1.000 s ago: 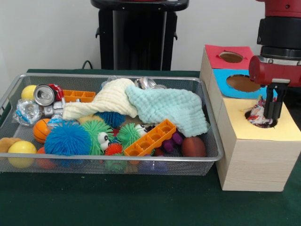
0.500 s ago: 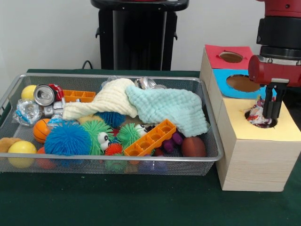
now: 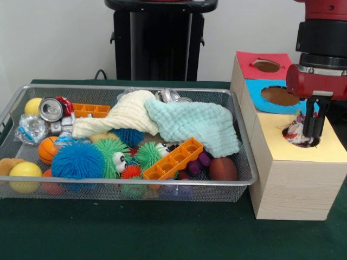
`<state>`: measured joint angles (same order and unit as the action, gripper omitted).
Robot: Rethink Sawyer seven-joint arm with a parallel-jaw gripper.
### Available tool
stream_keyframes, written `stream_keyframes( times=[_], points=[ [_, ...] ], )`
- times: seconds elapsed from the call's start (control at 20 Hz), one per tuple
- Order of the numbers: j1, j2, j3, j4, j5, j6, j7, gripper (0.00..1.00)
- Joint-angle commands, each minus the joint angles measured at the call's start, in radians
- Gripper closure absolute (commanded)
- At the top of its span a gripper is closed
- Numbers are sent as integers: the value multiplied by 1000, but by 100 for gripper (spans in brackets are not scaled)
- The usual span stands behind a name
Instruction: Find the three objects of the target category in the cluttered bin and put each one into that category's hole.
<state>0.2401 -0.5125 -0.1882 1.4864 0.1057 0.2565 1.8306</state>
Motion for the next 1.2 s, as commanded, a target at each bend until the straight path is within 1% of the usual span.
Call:
stream_keyframes(
  times=[0.05,0.45,0.7,0.85,1.05,1.2],
  points=[
    [-35,186,42,132,-36,66,130,100],
    [-67,174,70,169,-62,27,98,100],
    [-61,190,50,167,-72,66,80,100],
    [-70,186,58,187,-83,45,71,100],
    [-73,172,65,202,-82,36,71,100],
    [-75,138,75,214,-65,37,86,100]
  ],
)
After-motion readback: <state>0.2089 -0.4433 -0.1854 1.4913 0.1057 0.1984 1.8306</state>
